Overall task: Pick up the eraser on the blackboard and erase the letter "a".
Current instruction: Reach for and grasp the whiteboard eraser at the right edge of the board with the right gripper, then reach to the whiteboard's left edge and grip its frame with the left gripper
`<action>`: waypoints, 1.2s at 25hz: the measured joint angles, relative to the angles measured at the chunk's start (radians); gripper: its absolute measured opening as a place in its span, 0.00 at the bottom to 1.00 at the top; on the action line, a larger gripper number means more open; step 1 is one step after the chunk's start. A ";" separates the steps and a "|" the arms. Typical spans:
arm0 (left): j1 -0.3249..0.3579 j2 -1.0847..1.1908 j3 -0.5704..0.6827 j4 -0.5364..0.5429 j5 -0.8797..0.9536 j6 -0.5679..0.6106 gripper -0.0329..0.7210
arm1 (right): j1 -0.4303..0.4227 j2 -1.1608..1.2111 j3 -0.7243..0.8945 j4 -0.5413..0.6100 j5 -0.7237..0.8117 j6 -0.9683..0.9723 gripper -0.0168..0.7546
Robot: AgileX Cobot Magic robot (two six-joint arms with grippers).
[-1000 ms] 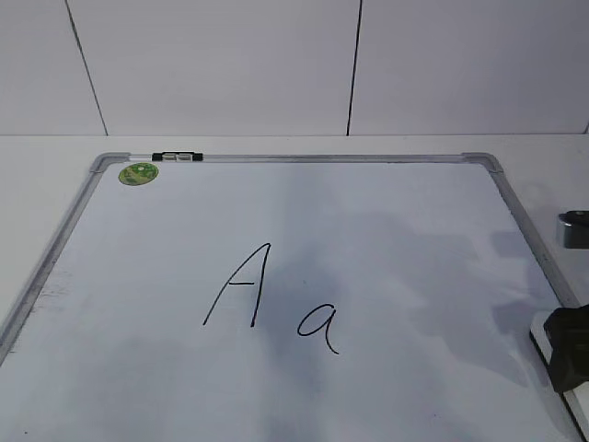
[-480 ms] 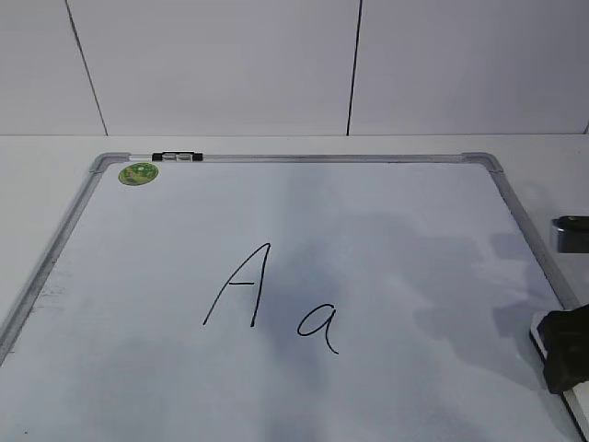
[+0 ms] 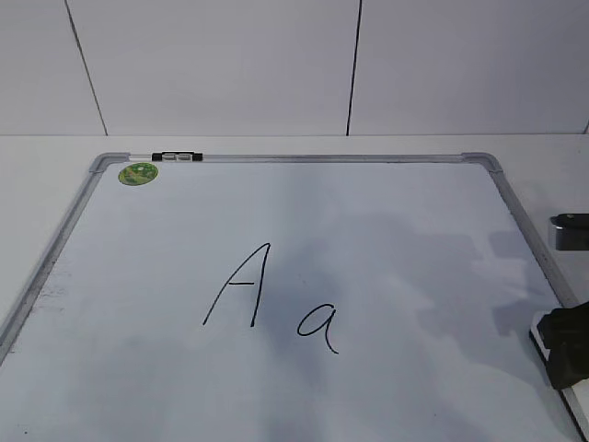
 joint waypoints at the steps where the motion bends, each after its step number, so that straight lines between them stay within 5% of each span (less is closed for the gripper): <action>1: 0.000 0.000 0.000 0.000 0.000 0.000 0.36 | 0.000 0.000 0.000 -0.001 0.000 0.000 0.79; 30: 0.000 0.000 0.000 0.000 0.000 0.000 0.36 | 0.000 0.001 -0.016 0.016 0.039 0.019 0.75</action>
